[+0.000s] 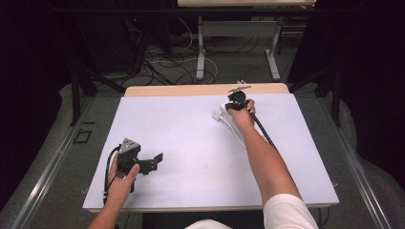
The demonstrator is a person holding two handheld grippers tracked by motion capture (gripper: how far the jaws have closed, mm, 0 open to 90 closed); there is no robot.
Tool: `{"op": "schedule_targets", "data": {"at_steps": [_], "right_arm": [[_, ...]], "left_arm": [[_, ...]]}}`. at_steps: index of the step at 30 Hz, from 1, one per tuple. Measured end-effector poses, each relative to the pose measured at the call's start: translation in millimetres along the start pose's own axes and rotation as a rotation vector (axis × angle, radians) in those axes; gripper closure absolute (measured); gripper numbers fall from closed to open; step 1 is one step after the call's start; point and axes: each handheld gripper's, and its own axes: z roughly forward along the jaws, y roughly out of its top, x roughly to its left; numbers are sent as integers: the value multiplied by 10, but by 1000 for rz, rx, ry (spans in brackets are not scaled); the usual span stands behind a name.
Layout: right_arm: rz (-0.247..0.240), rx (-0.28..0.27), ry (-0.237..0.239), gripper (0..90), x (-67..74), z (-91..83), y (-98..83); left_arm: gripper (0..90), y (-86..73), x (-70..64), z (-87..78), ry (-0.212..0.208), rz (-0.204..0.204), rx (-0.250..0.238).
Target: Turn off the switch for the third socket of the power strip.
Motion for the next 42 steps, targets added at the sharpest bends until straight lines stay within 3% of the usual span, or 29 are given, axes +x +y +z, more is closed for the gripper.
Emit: {"op": "schedule_targets", "data": {"at_steps": [12, 21, 23, 30, 37, 42], "right_arm": [[20, 19, -28, 645, -9, -49, 18], [5, 35, -10, 563, 1, -90, 32], [31, 47, -4, 552, 21, -114, 37], [-18, 38, 25, 519, 75, -168, 58], [-51, 27, 11, 477, 138, -241, 86], [-57, 19, 14, 372, 178, -305, 114]], "left_arm": [[18, 0, 1, 2, 0, 0, 0], [18, 9, 3, 5, -5, 1, 12], [18, 9, -2, 7, -5, 1, 15], [21, 0, -11, 21, -5, 4, 11], [22, -2, -16, 17, -8, 8, 18], [23, 0, -16, 7, -8, 5, 20]]}}
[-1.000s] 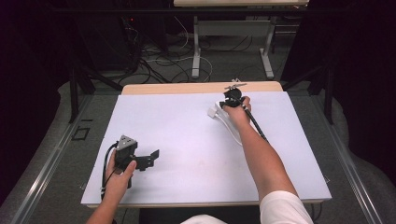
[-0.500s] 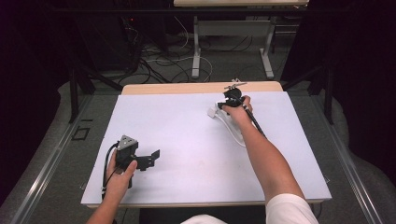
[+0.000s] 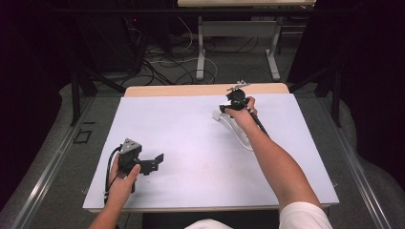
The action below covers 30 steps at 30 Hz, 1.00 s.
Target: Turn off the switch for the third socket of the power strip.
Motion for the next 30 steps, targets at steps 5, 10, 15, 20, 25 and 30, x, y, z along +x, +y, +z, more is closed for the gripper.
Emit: {"op": "schedule_targets", "data": {"at_steps": [5, 10, 15, 20, 25, 30], "right_arm": [[-9, 23, -11, 289, 6, -64, 8], [-8, 60, -14, 220, -1, -141, 15], [-25, 84, -16, 157, 1, -242, 19], [-47, 109, -18, 151, -11, -361, 24], [-76, 134, -21, 67, 7, -482, 25], [-100, 150, -19, 0, 60, -640, 19]], "left_arm": [[23, 0, -6, 6, -2, 5, -3], [23, -2, -10, 6, -2, 3, -1], [23, -4, -16, 7, -2, -1, -9], [23, -2, -15, 2, 3, 0, -9], [23, -1, -17, -2, 3, -1, -13], [23, 1, -15, -5, 4, -2, -12]]}}
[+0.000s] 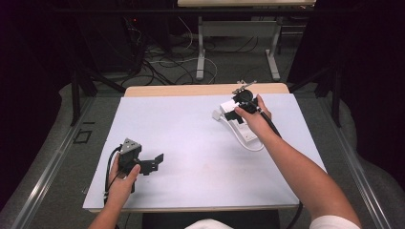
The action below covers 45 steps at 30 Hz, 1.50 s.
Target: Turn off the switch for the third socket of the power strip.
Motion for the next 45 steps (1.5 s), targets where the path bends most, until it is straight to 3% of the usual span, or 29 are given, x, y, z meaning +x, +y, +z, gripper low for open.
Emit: {"op": "schedule_targets", "data": {"at_steps": [6, 13, 24, 45], "right_arm": [[-34, 10, 2, 0, 56, -127, -31], [-35, -35, 45, 0, 90, -291, -142], [-37, -64, 67, 0, 101, -515, -379], [-46, -93, 54, 0, 129, -850, -918]], "left_arm": [[23, 4, -1, -14, -4, 4, 4], [23, 1, 0, -13, 2, 1, -2], [23, 4, -7, -14, 0, 4, 9], [23, 1, -6, -16, 5, -1, 4]]}}
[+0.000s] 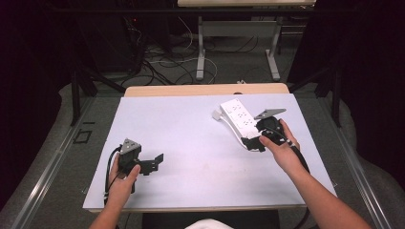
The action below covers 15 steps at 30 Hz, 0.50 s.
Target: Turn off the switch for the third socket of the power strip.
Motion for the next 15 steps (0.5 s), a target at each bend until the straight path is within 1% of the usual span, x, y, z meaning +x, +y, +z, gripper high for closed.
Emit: {"op": "schedule_targets", "data": {"at_steps": [4, 8, 9, 11, 14, 15], "right_arm": [[16, -6, 6, 0, 6, -49, -119], [34, -9, -4, 0, 0, -87, -239], [31, -10, -7, 0, -11, -98, -268], [43, -11, -16, 0, -23, -111, -325], [58, -13, -16, 0, -58, -131, -415], [62, -13, -25, 1, -70, -141, -445]], "left_arm": [[23, 2, -1, -4, 1, 0, -1], [23, 0, -2, 1, 1, -1, 0], [23, 0, -2, 1, 1, -1, 1], [23, 0, -3, 2, 1, 0, 1], [23, 1, -1, 0, 2, -1, -1], [23, 1, 0, -1, 1, -1, -1]]}}
